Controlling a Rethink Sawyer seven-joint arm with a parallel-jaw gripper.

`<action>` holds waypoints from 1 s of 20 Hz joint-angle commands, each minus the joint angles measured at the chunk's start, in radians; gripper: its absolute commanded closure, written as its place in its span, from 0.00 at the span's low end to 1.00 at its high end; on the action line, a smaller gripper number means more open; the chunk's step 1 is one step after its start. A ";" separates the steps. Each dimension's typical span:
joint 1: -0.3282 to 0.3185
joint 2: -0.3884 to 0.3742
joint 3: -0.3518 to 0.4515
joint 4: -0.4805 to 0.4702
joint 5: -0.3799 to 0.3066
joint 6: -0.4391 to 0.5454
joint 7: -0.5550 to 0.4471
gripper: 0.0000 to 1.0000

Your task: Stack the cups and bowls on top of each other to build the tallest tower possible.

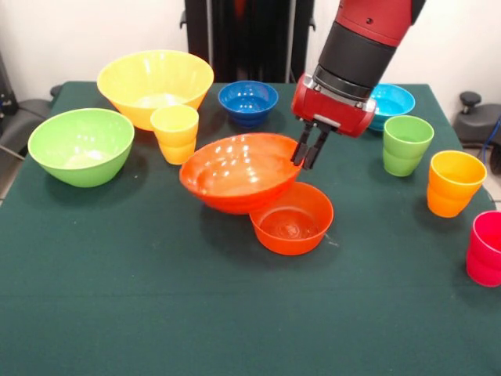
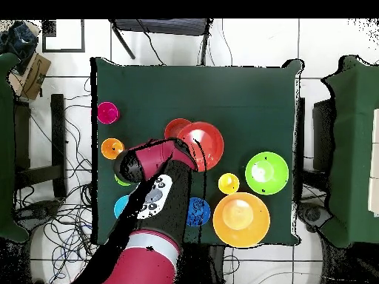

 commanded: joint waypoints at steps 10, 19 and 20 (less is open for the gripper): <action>0.020 0.004 0.100 0.008 -0.056 0.051 -0.045 1.00; 0.070 0.019 0.084 -0.067 -0.026 0.158 -0.029 1.00; 0.074 0.024 0.083 -0.073 -0.025 0.157 -0.022 1.00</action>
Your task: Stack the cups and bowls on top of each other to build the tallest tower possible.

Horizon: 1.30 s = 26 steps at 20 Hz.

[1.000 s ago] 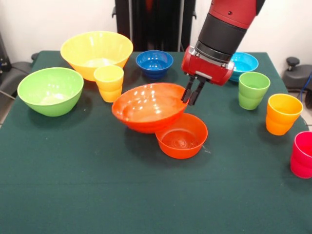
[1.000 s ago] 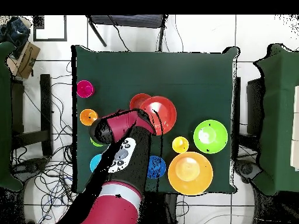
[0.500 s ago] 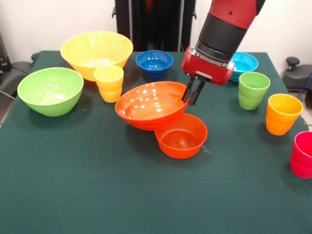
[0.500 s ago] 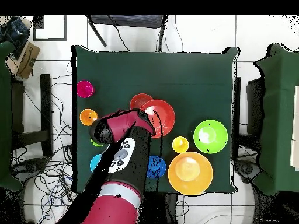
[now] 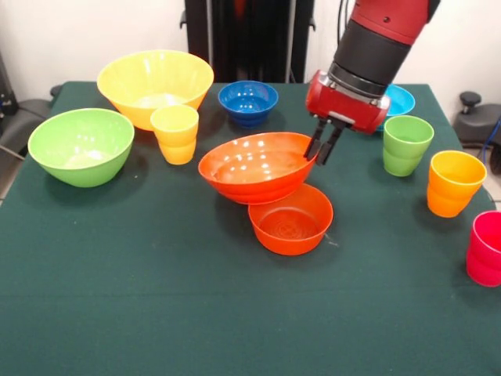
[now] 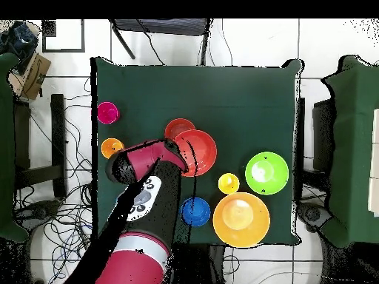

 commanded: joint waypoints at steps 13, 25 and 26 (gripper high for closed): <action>0.037 0.058 0.098 -0.156 -0.011 0.150 -0.038 1.00; -0.038 0.046 0.183 -0.166 -0.037 0.174 -0.141 1.00; -0.041 0.046 0.187 -0.166 -0.041 0.172 -0.143 1.00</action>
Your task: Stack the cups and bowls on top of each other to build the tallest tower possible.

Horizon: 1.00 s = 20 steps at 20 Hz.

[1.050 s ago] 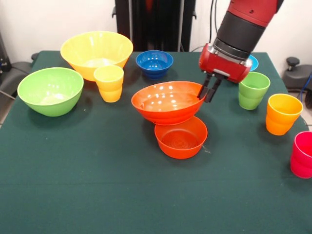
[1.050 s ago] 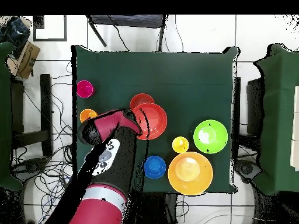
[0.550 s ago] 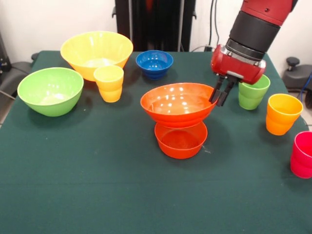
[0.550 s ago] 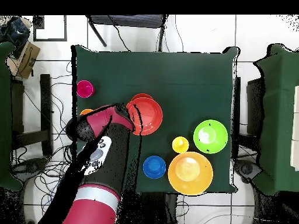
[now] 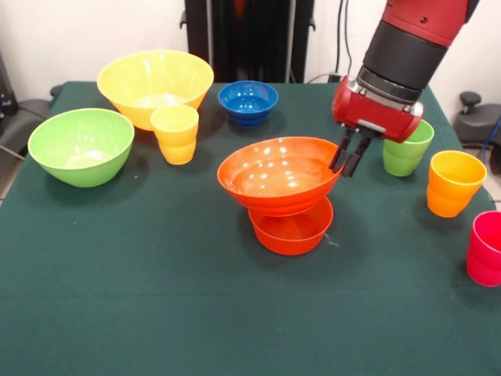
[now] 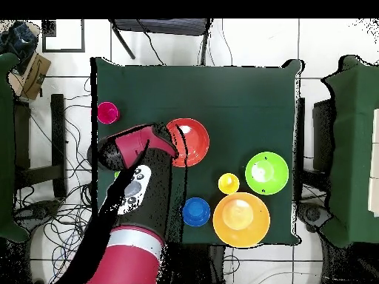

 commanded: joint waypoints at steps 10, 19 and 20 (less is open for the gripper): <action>-0.019 0.056 0.140 -0.067 -0.043 0.074 -0.078 1.00; 0.012 0.070 0.114 -0.106 -0.037 0.106 -0.051 1.00; 0.010 0.069 0.116 -0.105 -0.037 0.104 -0.054 1.00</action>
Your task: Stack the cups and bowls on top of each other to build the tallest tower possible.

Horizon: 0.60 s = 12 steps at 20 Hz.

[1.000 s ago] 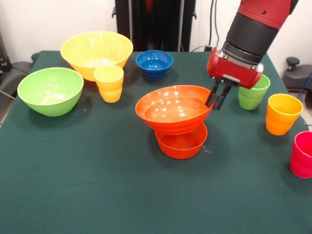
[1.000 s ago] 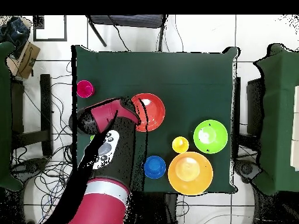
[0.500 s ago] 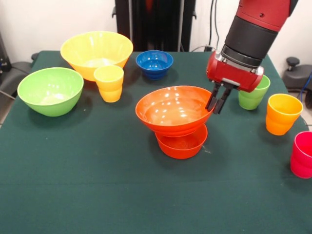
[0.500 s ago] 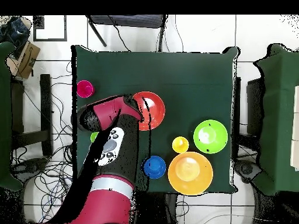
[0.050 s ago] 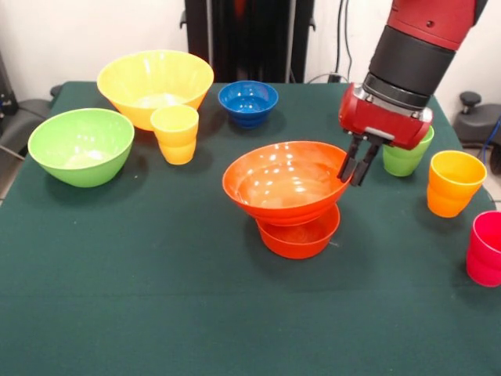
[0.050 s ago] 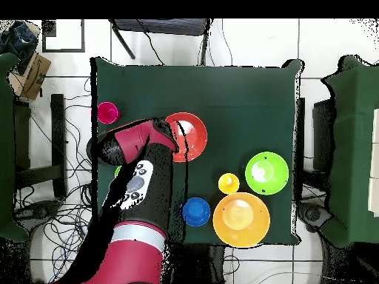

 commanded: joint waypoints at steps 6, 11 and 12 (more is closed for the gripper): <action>0.017 0.067 0.098 -0.076 -0.033 0.109 -0.063 1.00; 0.014 0.063 0.099 -0.076 -0.032 0.123 -0.075 1.00; 0.012 0.061 0.101 -0.074 -0.031 0.129 -0.079 1.00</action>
